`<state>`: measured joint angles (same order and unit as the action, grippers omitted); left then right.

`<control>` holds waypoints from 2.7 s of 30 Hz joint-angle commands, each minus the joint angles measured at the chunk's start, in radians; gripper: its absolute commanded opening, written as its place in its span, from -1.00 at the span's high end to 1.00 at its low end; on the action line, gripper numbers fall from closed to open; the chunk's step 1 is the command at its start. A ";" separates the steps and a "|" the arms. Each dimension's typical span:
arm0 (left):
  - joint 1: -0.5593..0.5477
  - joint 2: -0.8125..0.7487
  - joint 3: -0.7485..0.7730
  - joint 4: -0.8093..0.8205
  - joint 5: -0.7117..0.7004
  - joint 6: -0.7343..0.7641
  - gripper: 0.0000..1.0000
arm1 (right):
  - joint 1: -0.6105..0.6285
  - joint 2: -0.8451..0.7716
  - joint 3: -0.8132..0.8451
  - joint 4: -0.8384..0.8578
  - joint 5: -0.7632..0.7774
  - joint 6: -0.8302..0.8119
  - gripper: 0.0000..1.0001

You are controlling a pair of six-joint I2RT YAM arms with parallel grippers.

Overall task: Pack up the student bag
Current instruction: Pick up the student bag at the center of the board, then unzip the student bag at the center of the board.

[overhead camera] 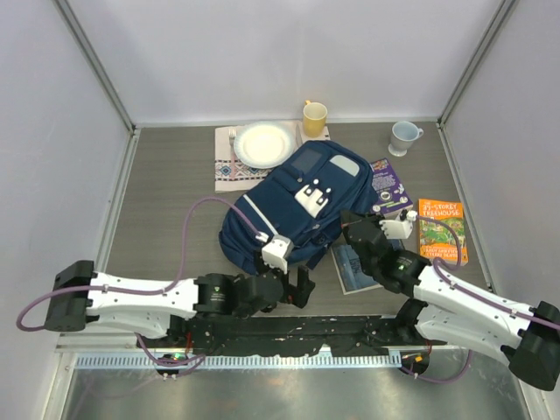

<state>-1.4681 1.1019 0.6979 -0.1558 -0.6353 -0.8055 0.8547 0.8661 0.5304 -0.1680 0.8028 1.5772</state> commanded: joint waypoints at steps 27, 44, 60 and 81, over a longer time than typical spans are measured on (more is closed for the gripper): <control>-0.018 0.607 -0.037 1.398 -0.475 0.480 -0.84 | 0.000 -0.171 0.069 -0.019 -0.067 0.138 0.98; -0.015 0.616 0.005 1.432 -0.509 0.554 -0.17 | 0.000 -0.184 0.045 -0.028 -0.093 0.124 0.99; -0.015 0.592 0.008 1.431 -0.527 0.577 0.21 | 0.000 -0.194 0.052 -0.024 -0.100 0.075 0.99; -0.008 0.633 0.003 1.469 -0.580 0.614 0.90 | 0.000 -0.225 0.062 -0.033 -0.085 0.066 0.98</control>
<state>-1.4857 1.7519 0.7010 1.2438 -1.1408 -0.2005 0.8478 0.6819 0.5514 -0.3016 0.6861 1.6241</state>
